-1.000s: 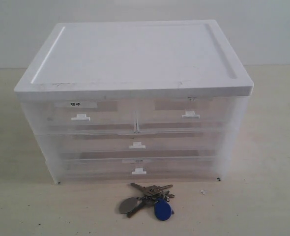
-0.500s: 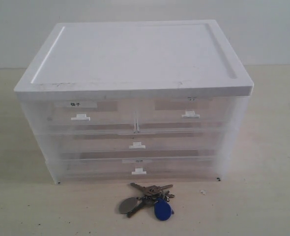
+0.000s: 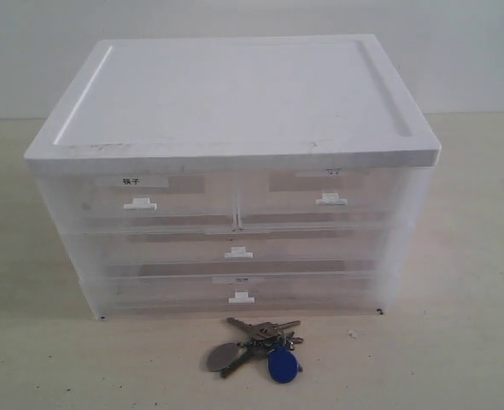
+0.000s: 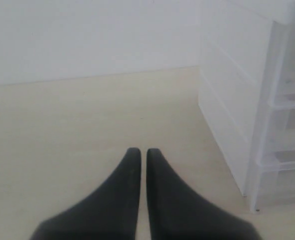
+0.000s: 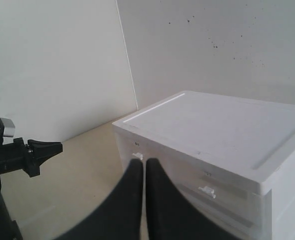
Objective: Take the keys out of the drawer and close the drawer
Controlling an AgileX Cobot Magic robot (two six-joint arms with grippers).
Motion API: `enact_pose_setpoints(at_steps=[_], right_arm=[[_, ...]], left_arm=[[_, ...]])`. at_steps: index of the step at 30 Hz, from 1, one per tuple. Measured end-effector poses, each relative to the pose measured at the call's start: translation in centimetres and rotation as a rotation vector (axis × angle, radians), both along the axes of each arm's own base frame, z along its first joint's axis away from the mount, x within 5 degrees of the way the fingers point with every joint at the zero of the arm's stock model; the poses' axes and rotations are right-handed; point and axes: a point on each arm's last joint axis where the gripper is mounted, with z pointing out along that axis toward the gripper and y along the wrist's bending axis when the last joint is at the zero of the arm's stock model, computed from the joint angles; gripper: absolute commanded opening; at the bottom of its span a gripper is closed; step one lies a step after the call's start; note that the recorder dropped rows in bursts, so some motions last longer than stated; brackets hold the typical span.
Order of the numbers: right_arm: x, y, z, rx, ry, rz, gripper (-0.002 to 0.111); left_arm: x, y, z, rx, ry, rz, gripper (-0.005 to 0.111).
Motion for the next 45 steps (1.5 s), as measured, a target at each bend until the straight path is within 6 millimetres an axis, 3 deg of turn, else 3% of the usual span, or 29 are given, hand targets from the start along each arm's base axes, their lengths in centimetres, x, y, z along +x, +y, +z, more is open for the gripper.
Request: enact_pose_setpoints(at_steps=[11,16,21,28,36,38,43,45], right_arm=[[-0.1,0.2,0.0,0.015,0.004,0.017,0.000],[-0.6,2.1,-2.5,-0.009,0.107,-0.018,0.000],[-0.8,4.1,-3.4,0.002,-0.126,-0.279,0.000],[0.0,3.5,-3.4,0.050,-0.176,-0.750,0.000],[0.6,3.0,-5.0,-0.160,-0.154,-0.862,0.000],[1.1,3.0,-6.1,-0.163,-0.150,-0.867,0.000],[3.1,3.0,-12.3,-0.195,-0.047,-0.862,0.000],[3.3,3.1,-13.8,-0.216,-0.012,-0.859,0.000]], left_arm=[[0.0,0.0,0.0,0.000,0.000,0.000,0.005],[0.0,0.0,0.0,0.000,0.000,0.000,0.005],[0.0,0.0,0.0,0.000,0.000,0.000,0.005],[0.0,0.0,0.0,0.000,0.002,0.000,0.005],[0.0,0.0,0.0,0.000,0.002,0.000,0.005],[0.0,0.0,0.0,0.000,0.002,0.000,0.005],[0.0,0.0,0.0,0.000,0.002,0.000,0.005],[0.0,0.0,0.0,0.000,0.002,0.000,0.005]])
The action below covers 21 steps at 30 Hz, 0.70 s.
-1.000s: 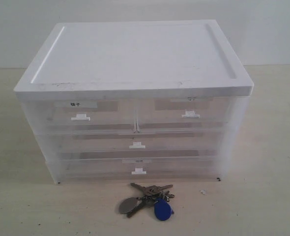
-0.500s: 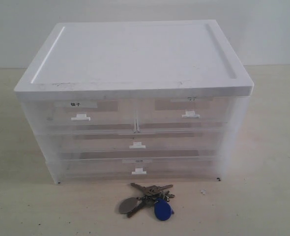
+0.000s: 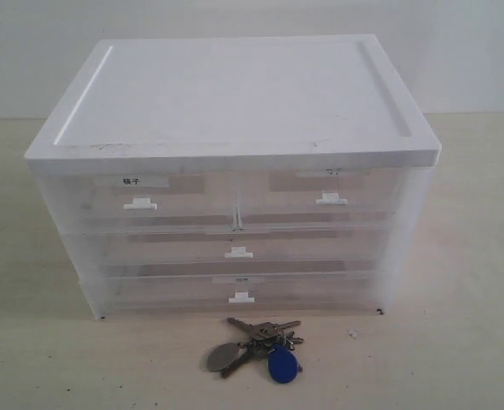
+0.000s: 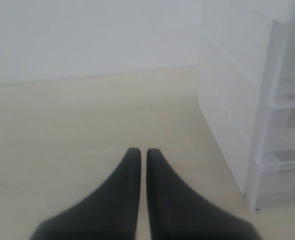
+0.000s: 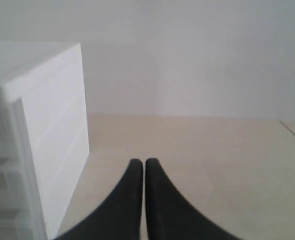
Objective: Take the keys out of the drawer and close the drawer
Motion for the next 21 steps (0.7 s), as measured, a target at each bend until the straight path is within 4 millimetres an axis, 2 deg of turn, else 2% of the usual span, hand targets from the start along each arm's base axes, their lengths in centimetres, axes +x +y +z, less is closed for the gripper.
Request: enact_pose_setpoints(at_steps=[21], right_arm=[[-0.1,-0.5,-1.9,-0.028,0.152,-0.063,0.000]], left_arm=[[0.0,0.0,0.0,0.000,0.001,0.000,0.005]])
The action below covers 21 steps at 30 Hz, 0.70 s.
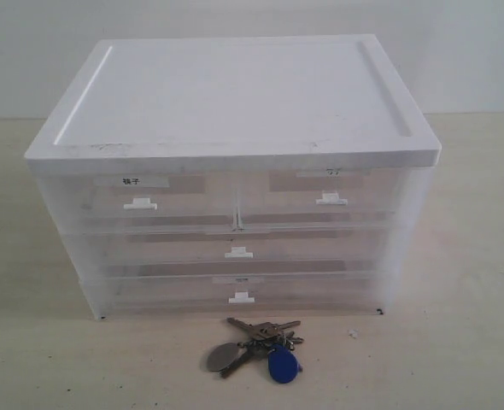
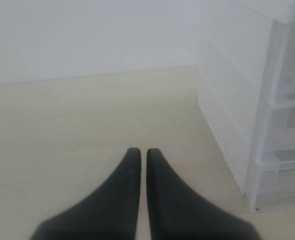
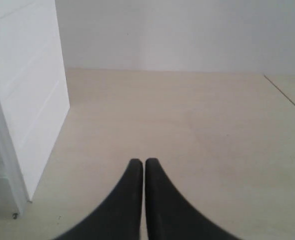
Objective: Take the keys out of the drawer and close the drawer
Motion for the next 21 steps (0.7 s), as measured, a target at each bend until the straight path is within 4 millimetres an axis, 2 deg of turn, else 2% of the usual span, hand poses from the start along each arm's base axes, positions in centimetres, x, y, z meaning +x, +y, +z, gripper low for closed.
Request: enact_pose_setpoints(at_steps=[6,21], right_arm=[[-0.08,-0.02,-0.42,-0.060,0.040,0.011,0.000],[-0.10,0.06,-0.49,-0.045,0.047,0.017,0.000]], left_arm=[[0.00,0.00,0.00,0.000,0.000,0.000,0.005],[0.00,0.00,0.00,0.000,0.000,0.000,0.005]])
